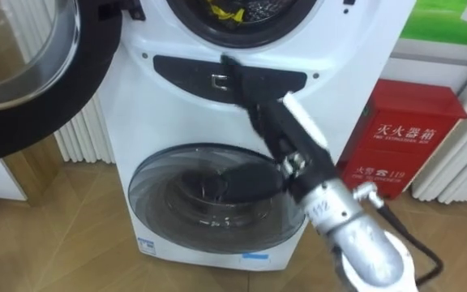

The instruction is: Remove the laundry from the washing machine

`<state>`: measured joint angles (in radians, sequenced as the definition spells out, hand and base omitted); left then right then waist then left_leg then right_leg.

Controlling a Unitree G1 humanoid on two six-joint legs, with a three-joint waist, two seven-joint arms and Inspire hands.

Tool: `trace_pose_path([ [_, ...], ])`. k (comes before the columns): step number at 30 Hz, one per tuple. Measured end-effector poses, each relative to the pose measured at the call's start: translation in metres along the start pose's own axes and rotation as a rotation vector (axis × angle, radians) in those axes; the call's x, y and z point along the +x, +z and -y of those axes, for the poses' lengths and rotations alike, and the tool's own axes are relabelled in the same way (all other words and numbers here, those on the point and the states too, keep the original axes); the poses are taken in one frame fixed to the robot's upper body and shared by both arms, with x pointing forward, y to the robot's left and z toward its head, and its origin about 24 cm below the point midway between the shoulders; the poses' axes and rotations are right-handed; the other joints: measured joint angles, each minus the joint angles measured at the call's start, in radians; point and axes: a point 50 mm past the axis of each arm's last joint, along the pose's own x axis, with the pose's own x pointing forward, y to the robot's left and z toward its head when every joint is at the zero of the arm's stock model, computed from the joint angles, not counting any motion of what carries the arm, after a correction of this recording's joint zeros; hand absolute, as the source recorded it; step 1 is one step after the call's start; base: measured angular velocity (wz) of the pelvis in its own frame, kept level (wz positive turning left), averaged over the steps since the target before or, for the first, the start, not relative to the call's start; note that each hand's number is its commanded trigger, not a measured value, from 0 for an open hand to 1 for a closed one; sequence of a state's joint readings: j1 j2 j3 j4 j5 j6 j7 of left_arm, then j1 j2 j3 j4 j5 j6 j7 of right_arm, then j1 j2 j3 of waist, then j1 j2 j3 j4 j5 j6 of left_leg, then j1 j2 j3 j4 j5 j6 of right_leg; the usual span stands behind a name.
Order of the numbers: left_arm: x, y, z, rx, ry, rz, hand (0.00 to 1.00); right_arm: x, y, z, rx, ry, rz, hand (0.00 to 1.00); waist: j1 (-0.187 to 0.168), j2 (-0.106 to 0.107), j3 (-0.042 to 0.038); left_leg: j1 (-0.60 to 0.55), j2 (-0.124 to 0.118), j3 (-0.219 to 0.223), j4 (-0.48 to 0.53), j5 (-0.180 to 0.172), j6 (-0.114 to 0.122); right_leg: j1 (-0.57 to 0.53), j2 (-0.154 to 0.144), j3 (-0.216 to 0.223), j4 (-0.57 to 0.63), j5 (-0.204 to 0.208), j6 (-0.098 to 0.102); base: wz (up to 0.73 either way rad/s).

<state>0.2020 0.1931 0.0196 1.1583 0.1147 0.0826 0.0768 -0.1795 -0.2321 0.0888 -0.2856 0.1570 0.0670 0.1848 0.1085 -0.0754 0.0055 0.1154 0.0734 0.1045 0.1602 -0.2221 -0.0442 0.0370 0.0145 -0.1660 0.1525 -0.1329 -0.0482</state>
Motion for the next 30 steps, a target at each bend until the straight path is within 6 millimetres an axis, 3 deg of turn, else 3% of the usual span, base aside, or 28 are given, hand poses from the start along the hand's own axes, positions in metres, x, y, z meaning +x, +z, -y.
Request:
trace_pose_path([
  [2,0.000,-0.001,0.000,-0.001,-0.007,-0.012,0.00,0.000,-0.008,0.003,0.023,-0.030,-0.030,0.00,0.006,0.000,-0.0003,0.002,0.001,0.000,0.005,-0.001,0.001,-0.001,-0.002,-0.006,0.009,0.000,0.000,0.14],
  [7,0.000,0.001,0.003,0.012,-0.043,-0.025,0.00,-0.002,-0.020,0.008,0.060,-0.109,-0.093,0.00,0.002,0.026,0.0138,-0.014,-0.008,-0.003,0.015,-0.016,0.025,-0.015,-0.015,-0.015,0.035,-0.007,0.012,0.07],
  [9,0.000,0.004,0.003,0.013,-0.047,-0.020,0.00,0.000,-0.020,0.009,0.097,-0.123,-0.088,0.00,0.002,0.036,0.0137,-0.025,-0.013,-0.005,0.028,-0.019,0.030,-0.020,-0.014,-0.014,0.035,-0.007,0.015,0.00],
  [10,0.001,0.004,0.003,0.014,-0.047,-0.020,0.00,0.001,-0.021,0.010,0.101,-0.138,-0.090,0.00,0.004,0.041,0.0091,-0.027,-0.015,-0.005,0.031,-0.020,0.032,-0.020,-0.015,-0.011,0.036,-0.006,0.018,0.00],
  [13,0.001,0.005,0.001,0.032,-0.037,-0.015,0.00,0.006,-0.016,0.012,0.100,-0.154,-0.069,0.00,0.003,0.041,0.0059,-0.032,-0.016,-0.005,0.037,-0.021,0.033,-0.022,-0.015,-0.013,0.036,-0.006,0.019,0.00],
  [15,0.001,0.002,0.000,0.030,-0.035,-0.023,0.00,0.009,-0.013,0.012,0.084,-0.154,-0.054,0.00,0.010,0.036,0.0009,-0.026,-0.011,0.001,0.044,-0.022,0.031,-0.017,-0.009,-0.008,0.038,-0.006,0.018,-0.10],
  [17,0.000,-0.002,0.000,0.025,-0.036,-0.032,0.00,0.009,-0.013,0.012,0.071,-0.155,-0.054,0.00,0.028,0.037,0.0013,-0.020,0.004,0.016,0.076,-0.040,0.023,-0.019,0.002,0.001,0.061,-0.012,0.012,-0.21],
  [19,-0.001,-0.009,0.000,0.021,-0.029,-0.053,0.00,0.010,-0.013,0.011,0.074,-0.152,-0.055,0.00,0.045,0.032,0.0013,-0.045,0.020,0.026,0.195,-0.080,0.011,-0.022,0.004,0.001,0.123,-0.057,0.001,-0.16],
  [20,-0.001,-0.012,0.000,0.016,-0.026,-0.060,0.00,0.010,-0.014,0.011,0.078,-0.152,-0.056,0.00,0.047,0.032,0.0029,-0.055,0.023,0.026,0.233,-0.084,0.009,-0.021,0.001,0.000,0.139,-0.070,-0.002,0.00],
  [22,-0.002,-0.017,0.002,-0.003,-0.021,-0.073,0.00,0.009,-0.016,0.012,0.072,-0.173,-0.057,0.00,0.059,0.028,0.0027,-0.114,0.043,0.027,0.411,-0.086,0.008,-0.007,-0.008,0.000,0.165,-0.108,-0.015,0.00],
  [25,-0.003,-0.021,0.003,-0.007,-0.025,-0.077,0.00,0.009,-0.014,0.014,0.072,-0.205,-0.034,0.00,0.054,0.028,0.0037,-0.183,0.072,0.018,0.553,-0.081,0.000,0.024,0.009,0.002,0.177,-0.144,-0.036,0.21],
  [26,-0.003,-0.022,0.004,-0.008,-0.028,-0.078,0.00,0.009,-0.013,0.015,0.072,-0.212,-0.032,0.00,0.053,0.023,0.0042,-0.200,0.068,0.016,0.545,-0.085,0.000,0.026,0.005,0.001,0.175,-0.147,-0.036,0.25],
  [28,-0.004,-0.023,0.008,-0.005,-0.037,-0.080,0.00,0.010,-0.012,0.018,0.068,-0.229,-0.028,0.00,0.058,0.004,0.0059,-0.270,0.033,0.013,0.455,-0.088,0.005,0.022,-0.017,0.002,0.171,-0.157,-0.024,0.05],
  [29,-0.004,-0.026,0.010,-0.006,-0.044,-0.087,0.00,0.012,-0.010,0.019,0.069,-0.230,-0.020,0.00,0.063,0.003,0.0066,-0.313,0.015,0.013,0.354,-0.068,-0.008,0.029,-0.023,0.004,0.158,-0.157,-0.018,-0.14],
  [30,-0.006,-0.032,0.010,-0.007,-0.044,-0.100,0.00,0.013,-0.010,0.019,0.080,-0.233,-0.017,0.00,0.069,0.002,0.0032,-0.339,0.004,0.007,0.270,0.012,0.007,0.038,-0.029,0.004,0.145,-0.157,-0.016,-0.29],
])
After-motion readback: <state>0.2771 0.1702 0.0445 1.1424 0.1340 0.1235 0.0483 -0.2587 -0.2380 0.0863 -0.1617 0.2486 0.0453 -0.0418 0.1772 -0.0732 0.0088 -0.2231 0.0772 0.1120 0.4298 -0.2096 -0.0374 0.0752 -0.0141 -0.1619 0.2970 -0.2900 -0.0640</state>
